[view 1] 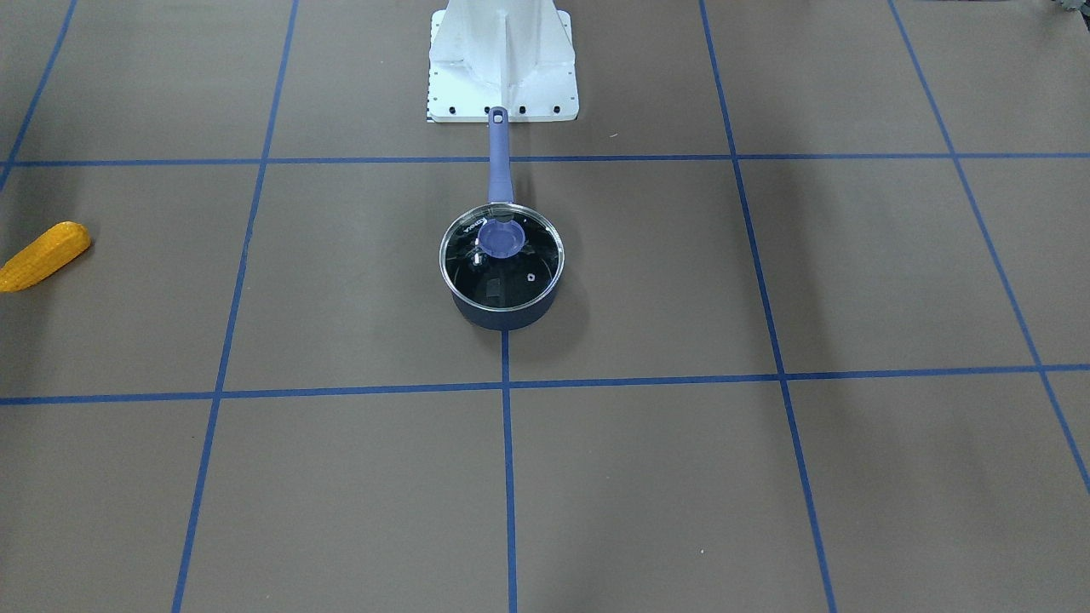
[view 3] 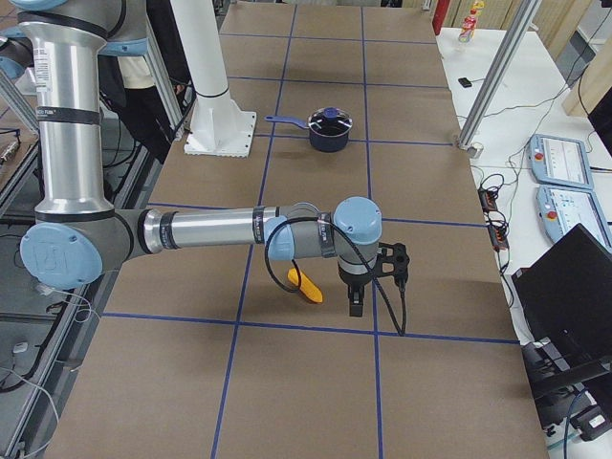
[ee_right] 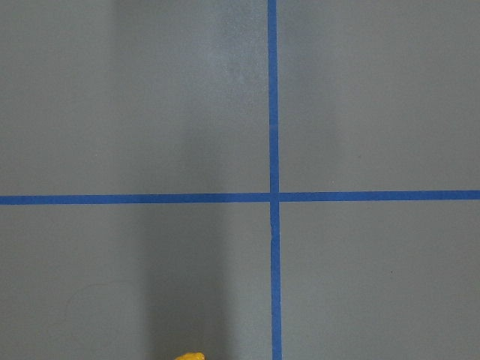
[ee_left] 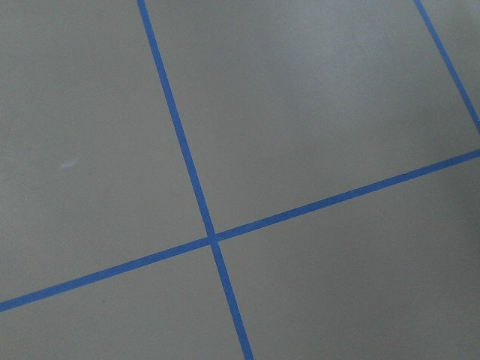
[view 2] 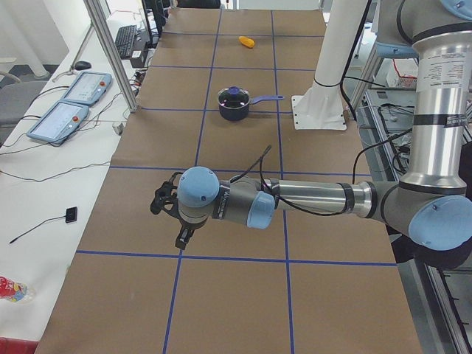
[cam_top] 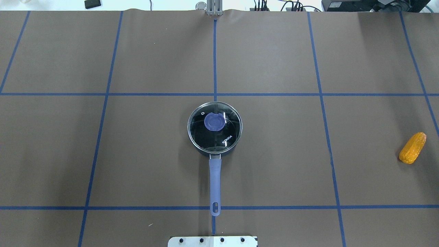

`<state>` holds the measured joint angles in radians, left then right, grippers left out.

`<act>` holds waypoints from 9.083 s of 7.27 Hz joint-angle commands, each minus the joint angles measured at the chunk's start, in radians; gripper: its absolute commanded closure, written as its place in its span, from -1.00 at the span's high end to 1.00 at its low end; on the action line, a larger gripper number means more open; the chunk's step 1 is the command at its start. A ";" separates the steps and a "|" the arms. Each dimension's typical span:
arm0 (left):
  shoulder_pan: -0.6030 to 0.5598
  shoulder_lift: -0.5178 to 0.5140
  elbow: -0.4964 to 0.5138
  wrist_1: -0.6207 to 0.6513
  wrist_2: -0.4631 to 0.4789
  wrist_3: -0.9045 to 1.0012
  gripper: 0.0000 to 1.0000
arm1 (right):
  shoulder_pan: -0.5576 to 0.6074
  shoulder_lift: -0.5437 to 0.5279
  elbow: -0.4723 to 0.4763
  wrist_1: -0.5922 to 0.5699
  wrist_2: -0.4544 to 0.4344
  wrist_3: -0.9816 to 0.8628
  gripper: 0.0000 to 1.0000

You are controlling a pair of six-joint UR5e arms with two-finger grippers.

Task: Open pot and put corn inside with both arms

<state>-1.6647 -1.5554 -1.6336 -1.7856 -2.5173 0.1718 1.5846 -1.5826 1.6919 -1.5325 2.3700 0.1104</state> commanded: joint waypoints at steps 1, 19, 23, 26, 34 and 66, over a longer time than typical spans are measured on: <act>0.000 -0.003 0.000 0.006 0.000 -0.002 0.96 | 0.000 0.001 -0.001 0.000 0.000 0.000 1.00; 0.911 -0.684 -0.284 0.316 0.449 -1.384 0.96 | -0.394 -0.085 -0.095 0.274 -0.014 0.662 1.00; 0.962 -0.781 -0.186 0.314 0.523 -1.434 0.96 | -0.477 -0.088 -0.133 0.382 -0.014 0.783 1.00; 0.962 -0.784 -0.178 0.311 0.523 -1.433 0.96 | -0.486 -0.125 -0.133 0.436 -0.014 0.795 0.98; 0.962 -0.792 -0.155 0.310 0.525 -1.425 0.96 | -0.499 -0.135 -0.126 0.477 -0.026 0.816 -0.11; 0.812 -0.423 -0.152 0.066 0.436 -0.827 0.14 | -0.743 0.493 0.176 0.021 -0.255 1.410 -0.32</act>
<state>-0.7989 -2.0902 -1.8035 -1.5851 -2.0404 -0.7162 0.9241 -1.1396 1.7863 -1.3884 2.1984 1.4873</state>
